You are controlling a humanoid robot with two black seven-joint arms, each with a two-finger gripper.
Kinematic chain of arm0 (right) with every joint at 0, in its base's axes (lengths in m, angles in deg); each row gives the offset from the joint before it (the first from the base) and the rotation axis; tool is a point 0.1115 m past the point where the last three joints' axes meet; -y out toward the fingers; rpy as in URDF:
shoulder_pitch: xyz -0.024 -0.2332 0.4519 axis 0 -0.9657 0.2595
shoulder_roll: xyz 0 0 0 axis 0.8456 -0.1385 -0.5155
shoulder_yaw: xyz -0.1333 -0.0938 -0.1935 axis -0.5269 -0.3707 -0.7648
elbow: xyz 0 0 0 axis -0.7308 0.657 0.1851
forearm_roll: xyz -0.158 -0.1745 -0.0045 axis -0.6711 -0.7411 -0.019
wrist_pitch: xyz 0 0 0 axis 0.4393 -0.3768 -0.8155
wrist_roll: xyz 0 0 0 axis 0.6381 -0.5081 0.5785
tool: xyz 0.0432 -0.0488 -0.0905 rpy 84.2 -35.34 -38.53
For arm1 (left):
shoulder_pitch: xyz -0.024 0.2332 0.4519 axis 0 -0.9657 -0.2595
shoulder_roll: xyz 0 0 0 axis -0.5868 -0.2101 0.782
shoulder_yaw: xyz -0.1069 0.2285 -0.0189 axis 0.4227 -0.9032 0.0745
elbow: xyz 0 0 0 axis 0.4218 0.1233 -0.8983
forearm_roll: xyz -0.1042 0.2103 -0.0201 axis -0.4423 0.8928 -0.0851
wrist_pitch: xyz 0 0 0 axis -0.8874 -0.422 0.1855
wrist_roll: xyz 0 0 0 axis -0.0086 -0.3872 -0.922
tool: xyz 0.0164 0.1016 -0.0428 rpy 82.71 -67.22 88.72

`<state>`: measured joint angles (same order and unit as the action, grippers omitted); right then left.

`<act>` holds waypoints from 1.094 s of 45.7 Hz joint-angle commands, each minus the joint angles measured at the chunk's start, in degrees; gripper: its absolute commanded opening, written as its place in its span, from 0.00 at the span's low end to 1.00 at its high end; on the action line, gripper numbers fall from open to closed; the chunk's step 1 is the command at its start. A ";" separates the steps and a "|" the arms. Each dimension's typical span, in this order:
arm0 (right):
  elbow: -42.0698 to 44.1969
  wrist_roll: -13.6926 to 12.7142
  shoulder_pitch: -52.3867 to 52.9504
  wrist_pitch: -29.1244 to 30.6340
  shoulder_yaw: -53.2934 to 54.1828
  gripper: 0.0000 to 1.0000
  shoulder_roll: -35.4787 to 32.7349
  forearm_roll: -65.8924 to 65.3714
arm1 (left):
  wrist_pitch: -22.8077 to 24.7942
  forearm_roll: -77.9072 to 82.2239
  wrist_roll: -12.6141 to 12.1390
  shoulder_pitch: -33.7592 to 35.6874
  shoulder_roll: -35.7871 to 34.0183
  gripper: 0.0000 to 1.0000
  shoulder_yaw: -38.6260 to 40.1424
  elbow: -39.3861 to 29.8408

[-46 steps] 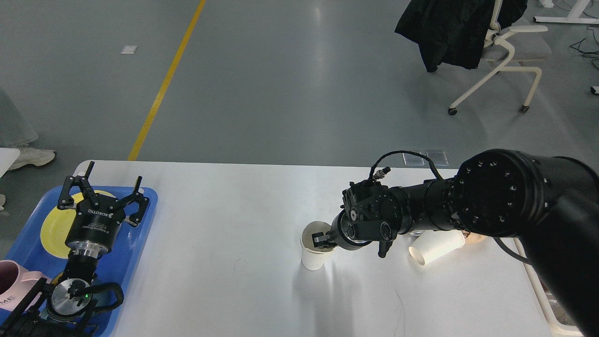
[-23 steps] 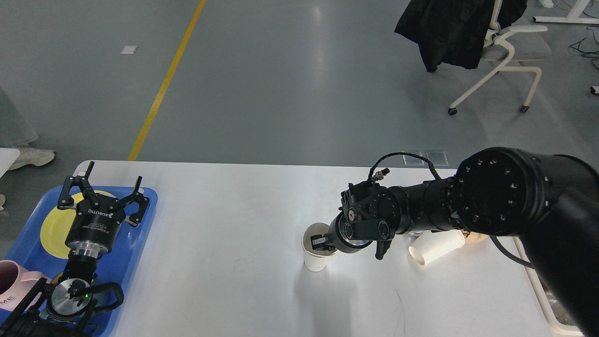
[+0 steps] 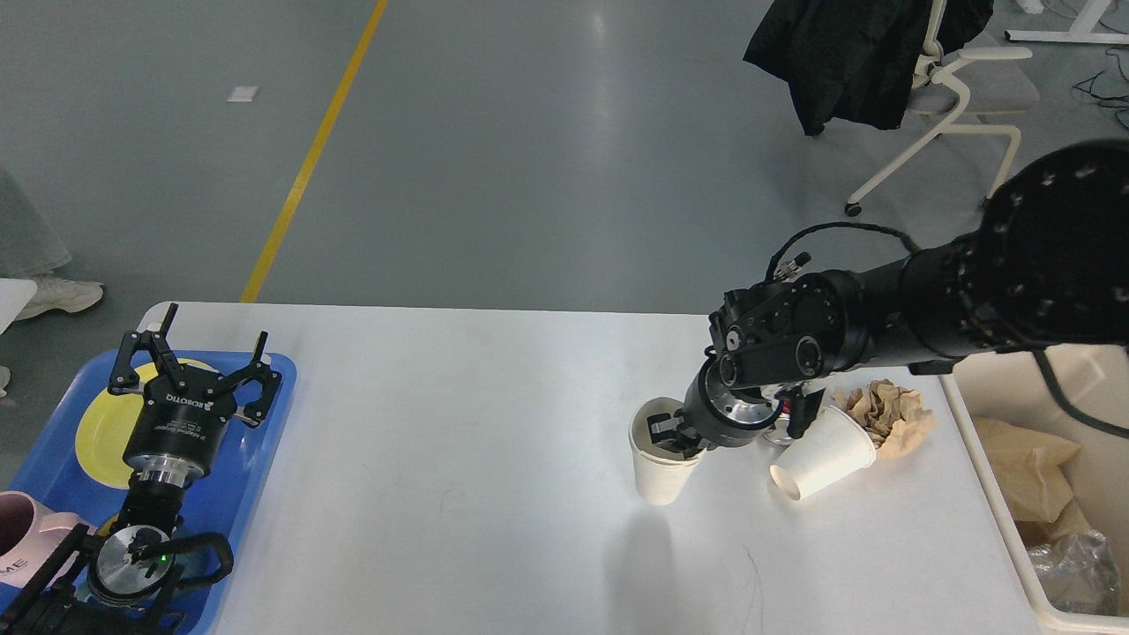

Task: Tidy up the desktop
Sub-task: 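Carry the white paper cup into the white bin and release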

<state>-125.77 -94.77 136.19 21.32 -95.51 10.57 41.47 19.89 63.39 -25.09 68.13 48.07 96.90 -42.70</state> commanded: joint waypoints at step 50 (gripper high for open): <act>10.19 17.36 0.86 2.31 -31.91 0.00 -43.84 -6.54 | 0.00 0.00 0.08 -0.08 0.00 0.96 0.00 0.07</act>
<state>-128.94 -77.43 150.47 24.30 -132.73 -27.59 35.38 19.87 63.38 -25.01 68.04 47.98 96.90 -42.63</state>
